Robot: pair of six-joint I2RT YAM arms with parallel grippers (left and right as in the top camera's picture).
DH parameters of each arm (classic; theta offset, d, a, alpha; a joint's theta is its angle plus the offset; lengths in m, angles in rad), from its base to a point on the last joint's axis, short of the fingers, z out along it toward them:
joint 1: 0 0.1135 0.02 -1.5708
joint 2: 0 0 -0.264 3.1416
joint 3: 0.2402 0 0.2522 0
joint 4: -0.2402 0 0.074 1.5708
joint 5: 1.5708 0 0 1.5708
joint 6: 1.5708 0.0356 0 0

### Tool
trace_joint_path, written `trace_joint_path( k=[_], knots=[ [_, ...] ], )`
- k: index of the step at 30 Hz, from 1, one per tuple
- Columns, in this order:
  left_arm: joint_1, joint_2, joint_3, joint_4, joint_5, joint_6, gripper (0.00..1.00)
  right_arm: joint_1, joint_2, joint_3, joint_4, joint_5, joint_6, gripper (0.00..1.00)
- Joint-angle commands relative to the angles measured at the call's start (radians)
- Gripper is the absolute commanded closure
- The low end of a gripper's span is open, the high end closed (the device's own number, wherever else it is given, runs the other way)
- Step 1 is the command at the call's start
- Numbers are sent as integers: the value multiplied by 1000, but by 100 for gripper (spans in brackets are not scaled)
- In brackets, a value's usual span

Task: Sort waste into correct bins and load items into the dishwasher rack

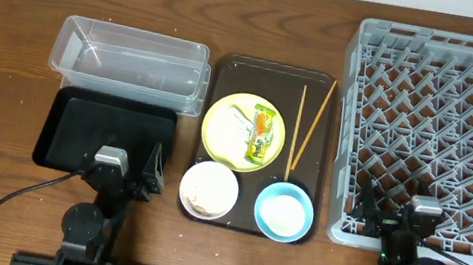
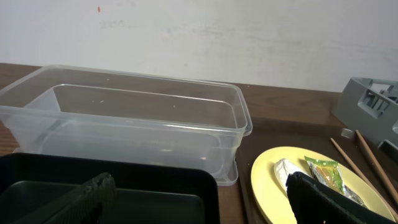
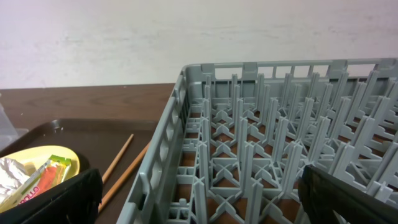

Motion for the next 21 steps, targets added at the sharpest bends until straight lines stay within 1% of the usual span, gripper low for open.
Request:
trace_joint_path(
  k=[1,13,21],
  knots=[
    [5,-7,-15,-35,8,6,10,-19,-6,-4,-2,3,9,1],
    [5,-7,-15,-35,8,6,11,-19,-6,-4,-2,3,9,1],
    [5,-7,-15,-35,8,6,9,-19,-6,-4,-2,3,9,1]
  ],
)
